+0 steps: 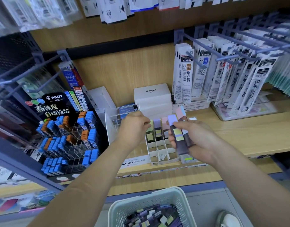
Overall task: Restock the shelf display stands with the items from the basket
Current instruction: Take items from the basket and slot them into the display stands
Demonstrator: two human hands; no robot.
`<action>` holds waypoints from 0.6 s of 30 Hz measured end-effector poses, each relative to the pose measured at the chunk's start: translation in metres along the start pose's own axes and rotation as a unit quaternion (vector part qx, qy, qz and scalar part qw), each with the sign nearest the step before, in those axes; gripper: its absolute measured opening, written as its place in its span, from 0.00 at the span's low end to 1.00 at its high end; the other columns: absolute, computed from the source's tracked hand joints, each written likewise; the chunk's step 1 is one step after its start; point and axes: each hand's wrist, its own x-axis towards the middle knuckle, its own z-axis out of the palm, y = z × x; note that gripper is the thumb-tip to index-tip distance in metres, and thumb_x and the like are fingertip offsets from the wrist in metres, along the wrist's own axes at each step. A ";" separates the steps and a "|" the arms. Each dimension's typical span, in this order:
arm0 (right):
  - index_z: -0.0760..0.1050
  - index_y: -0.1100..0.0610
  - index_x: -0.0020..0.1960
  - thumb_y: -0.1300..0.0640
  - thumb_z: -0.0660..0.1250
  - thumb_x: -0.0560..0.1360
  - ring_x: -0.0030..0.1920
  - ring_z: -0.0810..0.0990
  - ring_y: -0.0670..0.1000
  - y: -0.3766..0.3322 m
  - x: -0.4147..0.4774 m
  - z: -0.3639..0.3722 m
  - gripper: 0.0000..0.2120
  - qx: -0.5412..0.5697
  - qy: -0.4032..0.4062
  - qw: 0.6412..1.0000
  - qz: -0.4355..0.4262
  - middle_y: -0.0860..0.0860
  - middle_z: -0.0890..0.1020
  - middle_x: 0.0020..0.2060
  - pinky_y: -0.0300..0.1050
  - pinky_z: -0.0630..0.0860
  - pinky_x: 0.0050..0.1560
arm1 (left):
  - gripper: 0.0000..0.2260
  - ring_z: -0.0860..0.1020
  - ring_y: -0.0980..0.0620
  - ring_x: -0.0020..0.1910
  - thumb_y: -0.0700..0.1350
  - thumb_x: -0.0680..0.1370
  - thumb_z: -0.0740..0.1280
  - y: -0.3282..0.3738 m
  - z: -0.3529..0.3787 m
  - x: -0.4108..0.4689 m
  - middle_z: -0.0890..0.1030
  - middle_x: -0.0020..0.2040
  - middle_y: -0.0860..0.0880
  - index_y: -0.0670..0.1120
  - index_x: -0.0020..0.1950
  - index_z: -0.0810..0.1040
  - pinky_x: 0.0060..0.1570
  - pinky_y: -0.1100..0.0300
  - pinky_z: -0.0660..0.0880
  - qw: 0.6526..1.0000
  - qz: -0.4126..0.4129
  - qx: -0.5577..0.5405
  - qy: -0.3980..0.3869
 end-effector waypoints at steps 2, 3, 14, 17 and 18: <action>0.75 0.69 0.60 0.68 0.62 0.78 0.32 0.79 0.56 0.000 -0.003 0.000 0.11 0.010 -0.049 0.999 0.003 0.61 0.79 0.41 0.46 0.78 0.34 | 0.09 0.75 0.46 0.54 0.45 0.78 0.64 0.002 0.001 0.000 0.78 0.51 0.47 0.44 0.54 0.82 0.46 0.57 0.70 0.999 0.008 0.050 -0.016; 0.75 0.68 0.60 0.68 0.62 0.78 0.35 0.81 0.57 0.000 -0.005 0.001 0.12 0.013 -0.071 0.997 0.006 0.62 0.80 0.43 0.48 0.80 0.36 | 0.10 0.74 0.47 0.55 0.45 0.79 0.63 0.003 0.001 -0.001 0.77 0.52 0.47 0.45 0.56 0.80 0.46 0.56 0.70 0.997 0.010 0.070 -0.022; 0.76 0.60 0.60 0.47 0.68 0.75 0.23 0.70 0.47 0.006 -0.003 0.006 0.20 -0.095 -0.037 0.994 -0.029 0.54 0.83 0.33 0.34 0.66 0.22 | 0.07 0.74 0.55 0.28 0.45 0.78 0.67 0.041 -0.054 -0.002 0.79 0.34 0.50 0.43 0.48 0.82 0.32 0.63 0.75 0.819 -0.200 -0.524 -0.120; 0.78 0.57 0.57 0.43 0.67 0.75 0.22 0.66 0.45 0.007 -0.002 0.008 0.20 -0.073 -0.032 0.997 -0.013 0.53 0.80 0.30 0.33 0.61 0.20 | 0.04 0.77 0.57 0.29 0.37 0.75 0.70 0.037 -0.055 -0.007 0.81 0.33 0.49 0.44 0.48 0.81 0.34 0.66 0.77 0.814 -0.189 -0.535 -0.120; 0.78 0.55 0.55 0.41 0.65 0.76 0.22 0.65 0.45 0.007 -0.002 0.009 0.19 -0.062 -0.032 0.998 -0.001 0.53 0.78 0.30 0.33 0.60 0.19 | 0.05 0.77 0.57 0.29 0.36 0.74 0.70 0.035 -0.055 -0.007 0.82 0.34 0.49 0.44 0.48 0.81 0.34 0.66 0.77 0.806 -0.194 -0.547 -0.119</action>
